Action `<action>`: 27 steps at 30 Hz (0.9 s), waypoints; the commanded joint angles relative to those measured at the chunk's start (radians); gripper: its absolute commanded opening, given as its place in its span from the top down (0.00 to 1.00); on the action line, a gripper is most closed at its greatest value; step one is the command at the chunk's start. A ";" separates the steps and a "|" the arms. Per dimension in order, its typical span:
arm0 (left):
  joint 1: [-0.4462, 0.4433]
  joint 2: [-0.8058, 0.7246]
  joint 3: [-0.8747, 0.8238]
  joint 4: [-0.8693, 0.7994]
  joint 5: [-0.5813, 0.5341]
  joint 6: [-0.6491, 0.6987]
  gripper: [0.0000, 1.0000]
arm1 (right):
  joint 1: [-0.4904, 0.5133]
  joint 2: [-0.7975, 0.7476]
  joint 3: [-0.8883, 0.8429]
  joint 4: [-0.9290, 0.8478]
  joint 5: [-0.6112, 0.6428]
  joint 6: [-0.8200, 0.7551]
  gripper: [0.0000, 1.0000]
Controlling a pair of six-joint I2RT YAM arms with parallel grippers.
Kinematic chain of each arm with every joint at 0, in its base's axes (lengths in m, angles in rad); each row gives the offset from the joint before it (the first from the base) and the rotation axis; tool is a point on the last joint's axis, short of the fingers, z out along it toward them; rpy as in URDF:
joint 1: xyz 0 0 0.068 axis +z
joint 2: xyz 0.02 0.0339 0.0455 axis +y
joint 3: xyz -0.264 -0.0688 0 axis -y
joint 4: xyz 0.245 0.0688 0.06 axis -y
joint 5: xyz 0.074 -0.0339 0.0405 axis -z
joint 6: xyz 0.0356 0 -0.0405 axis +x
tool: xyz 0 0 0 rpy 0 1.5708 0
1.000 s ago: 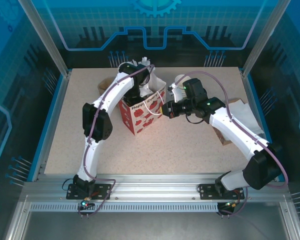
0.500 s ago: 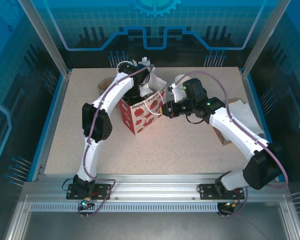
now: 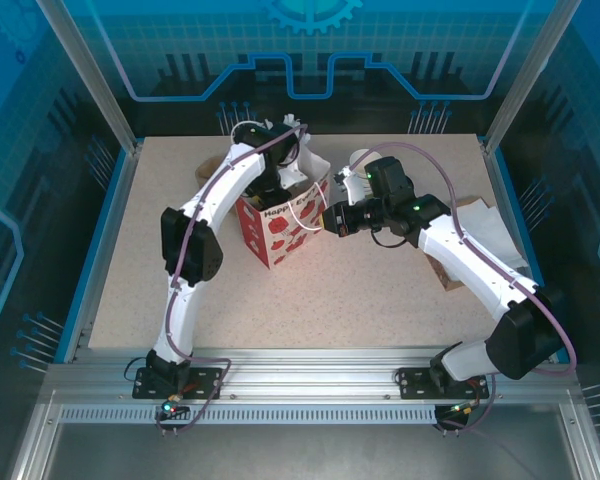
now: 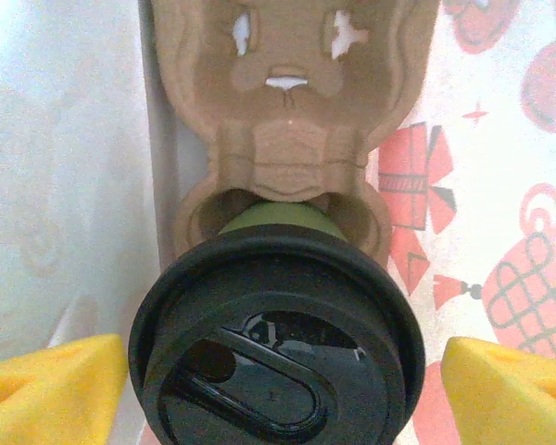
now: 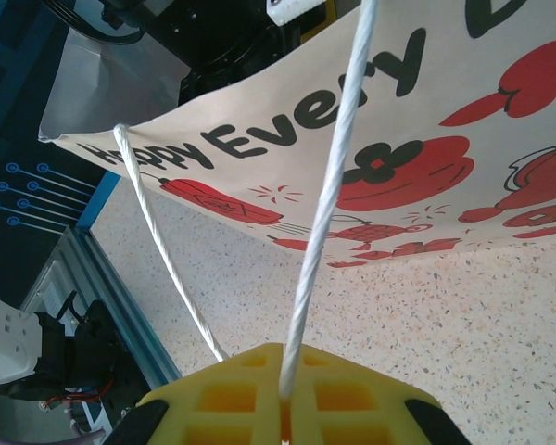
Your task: Pack the takeout coffee
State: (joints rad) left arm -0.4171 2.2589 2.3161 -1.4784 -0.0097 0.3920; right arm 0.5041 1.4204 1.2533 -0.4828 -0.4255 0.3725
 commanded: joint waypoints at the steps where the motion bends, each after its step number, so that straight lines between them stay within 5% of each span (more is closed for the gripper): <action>1: -0.002 -0.067 0.038 -0.011 0.048 -0.002 0.09 | 0.014 0.002 0.037 -0.032 0.004 -0.017 0.92; 27: -0.002 -0.102 0.037 -0.011 0.048 0.004 0.01 | 0.017 0.000 0.034 -0.036 0.008 -0.017 0.93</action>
State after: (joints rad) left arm -0.4171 2.2082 2.3276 -1.4765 0.0235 0.3927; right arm 0.5053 1.4204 1.2587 -0.5011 -0.4252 0.3725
